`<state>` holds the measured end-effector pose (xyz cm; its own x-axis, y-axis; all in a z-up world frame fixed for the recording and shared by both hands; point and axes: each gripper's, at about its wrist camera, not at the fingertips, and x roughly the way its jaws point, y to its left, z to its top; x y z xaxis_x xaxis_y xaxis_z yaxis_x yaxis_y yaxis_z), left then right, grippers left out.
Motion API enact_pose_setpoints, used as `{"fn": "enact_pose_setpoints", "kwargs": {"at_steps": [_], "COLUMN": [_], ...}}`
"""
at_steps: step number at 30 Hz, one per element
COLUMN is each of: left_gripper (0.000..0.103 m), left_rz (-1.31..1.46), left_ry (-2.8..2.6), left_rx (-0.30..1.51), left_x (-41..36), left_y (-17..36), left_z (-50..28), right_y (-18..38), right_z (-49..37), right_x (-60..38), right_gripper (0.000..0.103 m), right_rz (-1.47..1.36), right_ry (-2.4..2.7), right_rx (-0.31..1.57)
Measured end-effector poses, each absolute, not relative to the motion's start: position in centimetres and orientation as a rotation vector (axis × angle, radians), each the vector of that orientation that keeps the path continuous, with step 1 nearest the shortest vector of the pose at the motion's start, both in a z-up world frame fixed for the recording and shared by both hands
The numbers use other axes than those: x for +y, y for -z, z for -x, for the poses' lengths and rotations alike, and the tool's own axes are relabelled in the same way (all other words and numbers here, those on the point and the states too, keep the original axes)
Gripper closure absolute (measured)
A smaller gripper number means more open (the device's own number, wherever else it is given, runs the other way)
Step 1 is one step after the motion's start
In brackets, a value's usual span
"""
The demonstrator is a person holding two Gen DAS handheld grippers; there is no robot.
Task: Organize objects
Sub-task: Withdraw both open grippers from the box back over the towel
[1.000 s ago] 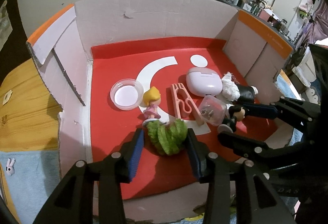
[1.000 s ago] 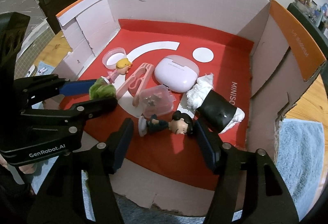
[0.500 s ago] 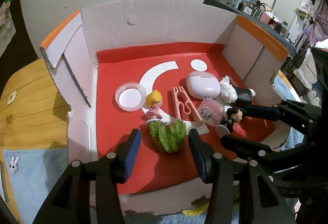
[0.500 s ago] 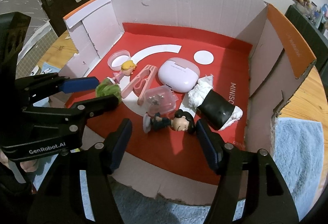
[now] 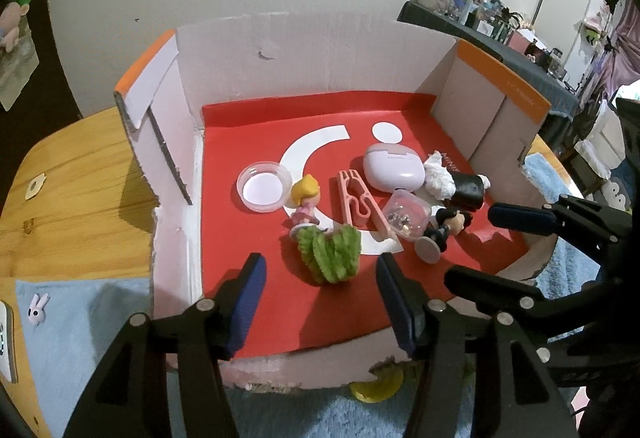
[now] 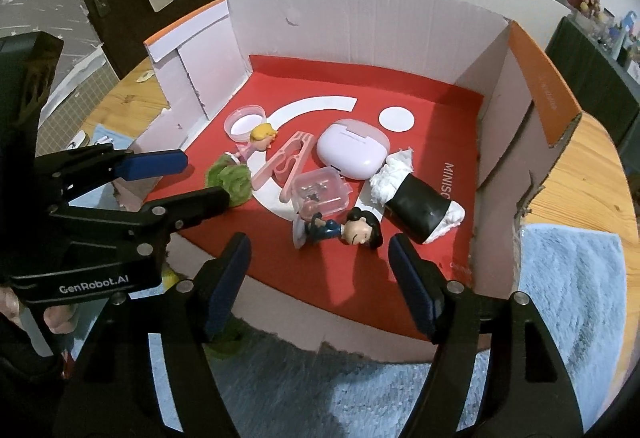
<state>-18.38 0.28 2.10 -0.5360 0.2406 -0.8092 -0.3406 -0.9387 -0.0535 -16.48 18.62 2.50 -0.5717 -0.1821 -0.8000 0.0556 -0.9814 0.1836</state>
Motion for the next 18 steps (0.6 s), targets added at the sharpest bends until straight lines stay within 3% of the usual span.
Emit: {"fn": "enact_pose_setpoints", "kwargs": {"at_steps": [13,18], "left_gripper": [0.027,0.027], "left_rz": [1.251,1.248], "left_ry": [-2.530,-2.535], "left_rx": [0.141,0.135], "left_x": [-0.3,-0.4], "left_y": [-3.1,-3.2], "left_z": [17.0,16.7], "right_y": [-3.6,-4.0], "right_z": [15.0,14.4], "right_x": [18.5,18.4], "right_gripper": [0.021,0.019], "right_rz": [-1.343,-1.326], "right_ry": [2.694,2.703], "right_rx": [-0.191,-0.186]}}
